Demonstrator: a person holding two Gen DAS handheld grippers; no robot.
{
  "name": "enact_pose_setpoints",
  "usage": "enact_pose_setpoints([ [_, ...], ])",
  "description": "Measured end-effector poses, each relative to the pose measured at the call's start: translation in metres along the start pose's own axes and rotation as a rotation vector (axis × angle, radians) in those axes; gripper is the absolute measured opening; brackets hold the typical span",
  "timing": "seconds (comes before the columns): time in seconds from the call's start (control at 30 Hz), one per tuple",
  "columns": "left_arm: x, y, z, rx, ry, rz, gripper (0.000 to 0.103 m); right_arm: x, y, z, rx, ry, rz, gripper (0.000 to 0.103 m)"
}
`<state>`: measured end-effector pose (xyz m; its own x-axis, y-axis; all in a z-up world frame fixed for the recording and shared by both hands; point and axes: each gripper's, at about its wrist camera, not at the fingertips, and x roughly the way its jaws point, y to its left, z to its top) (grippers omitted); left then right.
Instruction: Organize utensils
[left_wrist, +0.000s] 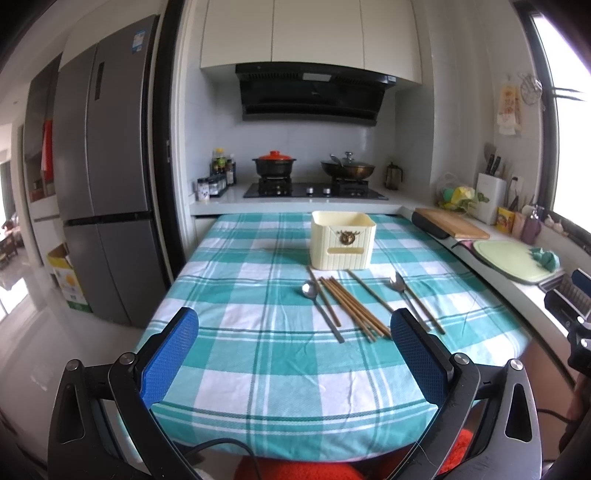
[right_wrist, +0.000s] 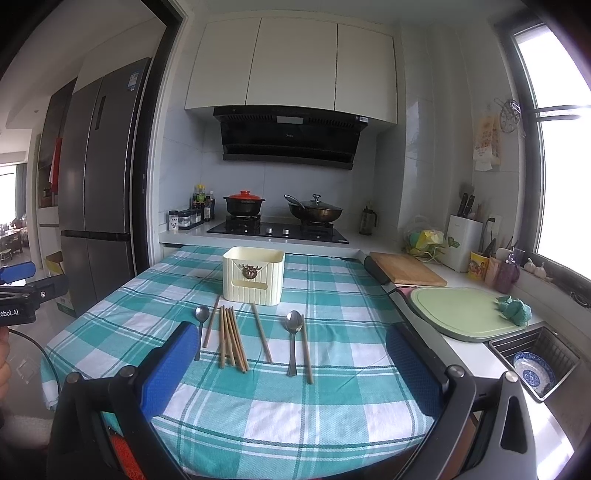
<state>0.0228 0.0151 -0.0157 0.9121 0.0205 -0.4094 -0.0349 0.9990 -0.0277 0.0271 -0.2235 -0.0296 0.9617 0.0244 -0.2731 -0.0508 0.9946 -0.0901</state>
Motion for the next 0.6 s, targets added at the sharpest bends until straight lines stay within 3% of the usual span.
enact_pose_setpoints([
  [0.43,0.006,-0.005,-0.002,0.028,0.018,-0.041,0.103,0.007,-0.001,-0.001,0.012,0.013,-0.003,0.103],
  [0.6,0.026,-0.004,-0.003,0.024,0.08,-0.06,0.103,0.019,-0.002,-0.002,0.018,0.035,0.002,0.103],
])
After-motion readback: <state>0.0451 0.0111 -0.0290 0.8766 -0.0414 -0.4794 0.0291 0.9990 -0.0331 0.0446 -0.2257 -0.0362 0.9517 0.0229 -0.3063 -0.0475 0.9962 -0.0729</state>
